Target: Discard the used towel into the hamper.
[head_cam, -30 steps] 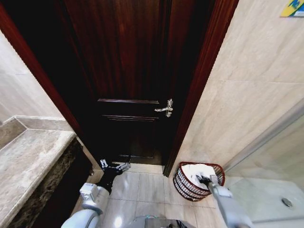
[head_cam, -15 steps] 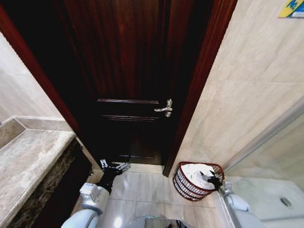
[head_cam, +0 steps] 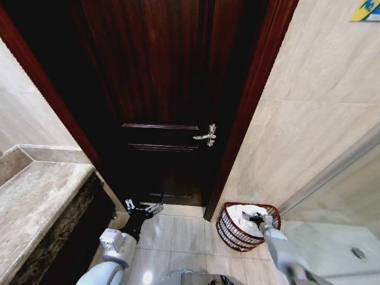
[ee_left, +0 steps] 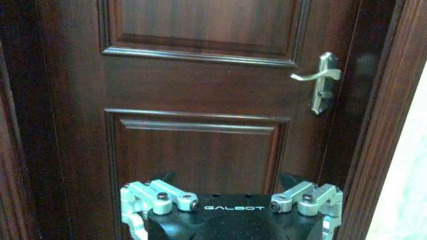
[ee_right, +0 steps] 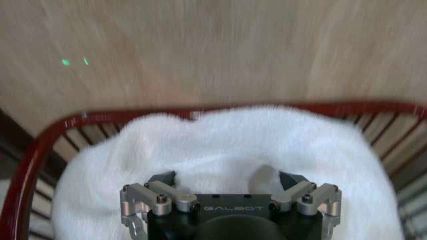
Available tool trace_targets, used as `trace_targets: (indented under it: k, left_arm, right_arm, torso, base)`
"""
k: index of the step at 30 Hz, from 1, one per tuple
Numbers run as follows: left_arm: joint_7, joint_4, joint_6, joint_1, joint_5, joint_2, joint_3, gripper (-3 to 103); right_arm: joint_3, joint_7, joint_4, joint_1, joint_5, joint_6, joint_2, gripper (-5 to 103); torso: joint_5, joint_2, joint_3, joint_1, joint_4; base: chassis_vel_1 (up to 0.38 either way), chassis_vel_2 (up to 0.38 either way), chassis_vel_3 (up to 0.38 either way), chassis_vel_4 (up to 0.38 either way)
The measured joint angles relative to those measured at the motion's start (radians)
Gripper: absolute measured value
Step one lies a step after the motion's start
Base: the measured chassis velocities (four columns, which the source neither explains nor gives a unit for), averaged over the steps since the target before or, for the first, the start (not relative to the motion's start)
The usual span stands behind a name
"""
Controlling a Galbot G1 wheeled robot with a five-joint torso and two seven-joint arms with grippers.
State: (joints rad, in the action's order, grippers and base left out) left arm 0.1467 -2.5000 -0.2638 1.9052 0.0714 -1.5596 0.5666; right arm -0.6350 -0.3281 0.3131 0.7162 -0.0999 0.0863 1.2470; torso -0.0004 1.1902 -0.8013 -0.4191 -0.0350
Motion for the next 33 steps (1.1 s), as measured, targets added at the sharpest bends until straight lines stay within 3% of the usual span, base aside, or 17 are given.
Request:
trace_targets:
  k: [6, 16, 20, 28, 30, 32, 33]
  left_arm:
    - [0.000, 0.000, 0.000, 0.000, 0.000, 0.000, 0.000, 100]
    - [0.000, 0.000, 0.000, 0.000, 0.000, 0.000, 0.000, 100]
    - [0.000, 0.000, 0.000, 0.000, 0.000, 0.000, 0.000, 100]
    - [0.000, 0.000, 0.000, 0.000, 0.000, 0.000, 0.000, 100]
    - [0.000, 0.000, 0.000, 0.000, 0.000, 0.000, 0.000, 100]
    - [0.000, 0.000, 0.000, 0.000, 0.000, 0.000, 0.000, 100]
    - [0.000, 0.000, 0.000, 0.000, 0.000, 0.000, 0.000, 100]
  right_arm:
    - [-0.019, 0.032, -0.048, -0.018, 0.033, -0.101, 0.012, 100]
    - [-0.034, 0.019, -0.057, -0.029, 0.033, -0.180, 0.005, 100]
    - [-0.033, 0.003, -0.022, -0.018, -0.009, -0.218, -0.003, 100]
    - [-0.010, -0.036, 0.227, 0.147, 0.004, -0.165, -0.023, 100]
    - [-0.017, -0.024, 0.416, 0.268, -0.020, -0.138, -0.036, 100]
    - [-0.020, -0.020, 0.479, 0.307, -0.032, -0.136, -0.040, 100]
    - [-0.030, 0.001, 0.629, 0.397, -0.054, -0.132, -0.047, 100]
  torso:
    - [0.0003, 0.000, 0.000, 0.000, 0.0000]
    - [0.0005, 0.000, 0.000, 0.000, 0.0000]
    - [0.0005, 0.000, 0.000, 0.000, 0.0000]
    - [0.0007, 0.000, 0.000, 0.000, -0.0001]
    - [0.0006, 0.000, 0.000, 0.000, 0.0002]
    - [0.0004, 0.000, 0.000, 0.000, 0.0004]
    - [0.0001, 0.000, 0.000, 0.000, -0.0001]
  base:
    - [0.000, 0.000, 0.000, 0.000]
    - [0.000, 0.000, 0.000, 0.000]
    - [0.000, 0.000, 0.000, 0.000]
    - [0.000, 0.000, 0.000, 0.000]
    - [0.000, 0.000, 0.000, 0.000]
    - [0.000, 0.000, 0.000, 0.000]
    - [0.000, 0.000, 0.000, 0.000]
